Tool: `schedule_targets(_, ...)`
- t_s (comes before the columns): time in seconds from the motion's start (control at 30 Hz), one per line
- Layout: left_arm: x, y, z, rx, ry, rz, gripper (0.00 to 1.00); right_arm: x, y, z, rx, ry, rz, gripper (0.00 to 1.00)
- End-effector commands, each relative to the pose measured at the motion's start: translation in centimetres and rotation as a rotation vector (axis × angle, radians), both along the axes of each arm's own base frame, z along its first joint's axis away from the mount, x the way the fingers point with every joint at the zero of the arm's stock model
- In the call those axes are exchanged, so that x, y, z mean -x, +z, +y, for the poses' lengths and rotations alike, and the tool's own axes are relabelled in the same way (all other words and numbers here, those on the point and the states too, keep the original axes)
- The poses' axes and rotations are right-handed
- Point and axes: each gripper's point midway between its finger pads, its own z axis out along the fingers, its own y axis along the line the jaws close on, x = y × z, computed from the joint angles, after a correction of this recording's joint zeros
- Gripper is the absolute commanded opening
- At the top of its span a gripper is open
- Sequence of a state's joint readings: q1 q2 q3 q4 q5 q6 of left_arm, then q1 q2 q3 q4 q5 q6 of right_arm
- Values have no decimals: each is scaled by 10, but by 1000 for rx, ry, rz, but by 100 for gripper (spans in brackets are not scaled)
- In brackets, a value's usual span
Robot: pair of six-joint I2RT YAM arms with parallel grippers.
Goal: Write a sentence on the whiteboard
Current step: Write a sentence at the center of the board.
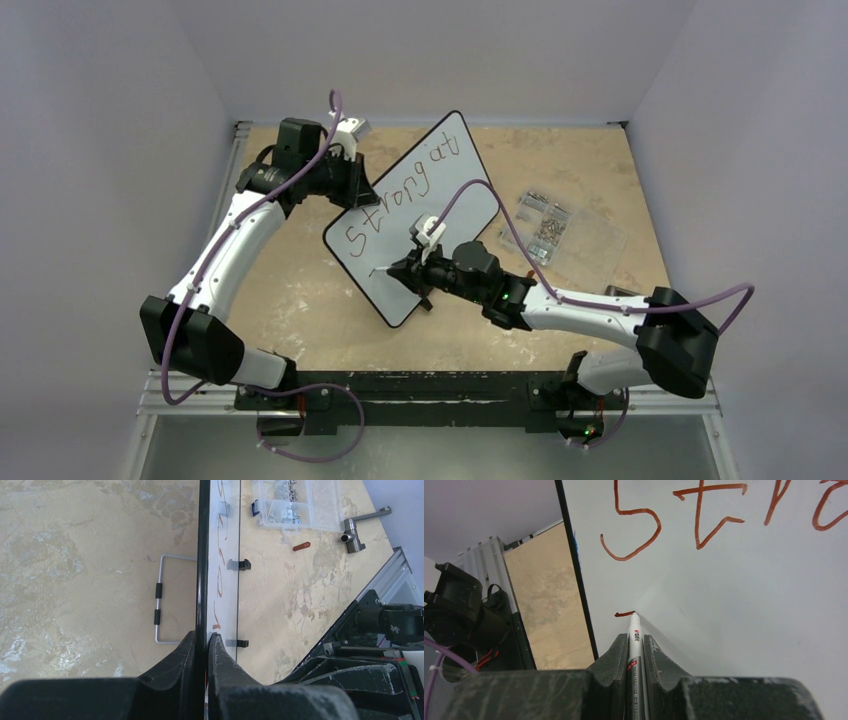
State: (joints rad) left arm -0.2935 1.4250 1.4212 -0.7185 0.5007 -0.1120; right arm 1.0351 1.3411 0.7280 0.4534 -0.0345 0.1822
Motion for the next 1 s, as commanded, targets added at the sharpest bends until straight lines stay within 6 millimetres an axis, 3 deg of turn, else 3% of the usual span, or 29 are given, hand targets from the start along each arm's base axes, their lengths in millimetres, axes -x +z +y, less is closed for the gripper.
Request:
schedule_targets(0.0, -22, -13, 36, -166, 125, -57, 0, -25, 12, -12, 7, -129, -51, 0)
schedule_targets(0.83, -22, -14, 35, -163, 120, -53, 0, 11, 26, 22, -71, 72, -53, 0)
schedule_targets(0.97, -21, -13, 35, -162, 120, -57, 0, 12, 17, 23, -46, 71, -42, 0)
